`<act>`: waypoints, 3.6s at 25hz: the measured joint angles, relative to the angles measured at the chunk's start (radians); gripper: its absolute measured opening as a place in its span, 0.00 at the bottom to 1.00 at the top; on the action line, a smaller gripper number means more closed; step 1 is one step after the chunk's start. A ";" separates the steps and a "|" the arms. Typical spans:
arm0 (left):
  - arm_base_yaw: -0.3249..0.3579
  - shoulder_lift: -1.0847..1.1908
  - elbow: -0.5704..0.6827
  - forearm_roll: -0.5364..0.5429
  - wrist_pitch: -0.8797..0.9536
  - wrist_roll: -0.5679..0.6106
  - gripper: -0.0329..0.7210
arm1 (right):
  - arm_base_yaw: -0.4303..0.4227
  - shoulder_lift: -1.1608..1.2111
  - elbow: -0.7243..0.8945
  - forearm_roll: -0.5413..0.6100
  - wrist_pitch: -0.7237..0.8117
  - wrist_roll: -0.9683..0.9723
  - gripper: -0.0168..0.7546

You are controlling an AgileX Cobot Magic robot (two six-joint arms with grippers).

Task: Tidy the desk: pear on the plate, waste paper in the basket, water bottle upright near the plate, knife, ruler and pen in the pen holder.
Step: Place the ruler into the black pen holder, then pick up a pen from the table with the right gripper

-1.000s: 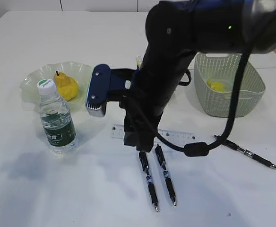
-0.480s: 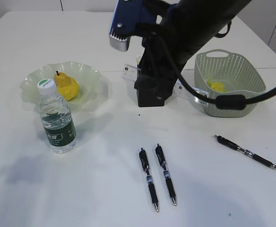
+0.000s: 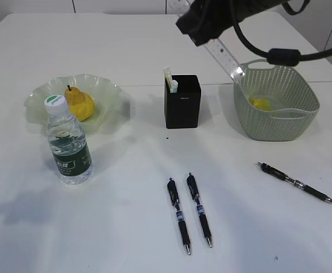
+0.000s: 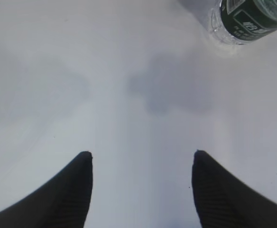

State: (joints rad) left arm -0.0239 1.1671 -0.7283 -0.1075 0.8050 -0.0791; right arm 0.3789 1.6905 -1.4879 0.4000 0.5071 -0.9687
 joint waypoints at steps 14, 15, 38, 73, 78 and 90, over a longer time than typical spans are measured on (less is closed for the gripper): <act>0.000 0.000 0.000 0.000 0.006 0.000 0.66 | 0.000 0.161 -0.002 0.297 -0.529 0.000 0.40; 0.000 0.000 0.000 0.000 0.006 0.000 0.66 | 0.000 0.183 -0.011 0.308 -0.535 0.005 0.40; 0.000 0.000 0.000 0.000 0.008 0.000 0.66 | -0.024 0.499 -0.304 0.488 -0.535 0.089 0.40; 0.000 0.000 0.000 0.000 0.010 0.000 0.66 | -0.030 0.593 -0.330 0.577 -0.465 0.089 0.53; 0.000 0.000 0.000 0.000 0.014 0.000 0.66 | -0.030 0.503 -0.330 0.579 -0.420 0.089 0.53; 0.000 0.000 0.000 0.008 0.015 0.000 0.66 | -0.031 0.291 -0.330 0.271 -0.078 0.299 0.54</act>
State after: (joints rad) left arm -0.0239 1.1671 -0.7283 -0.0994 0.8202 -0.0791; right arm 0.3479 1.9817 -1.8183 0.6714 0.4295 -0.6698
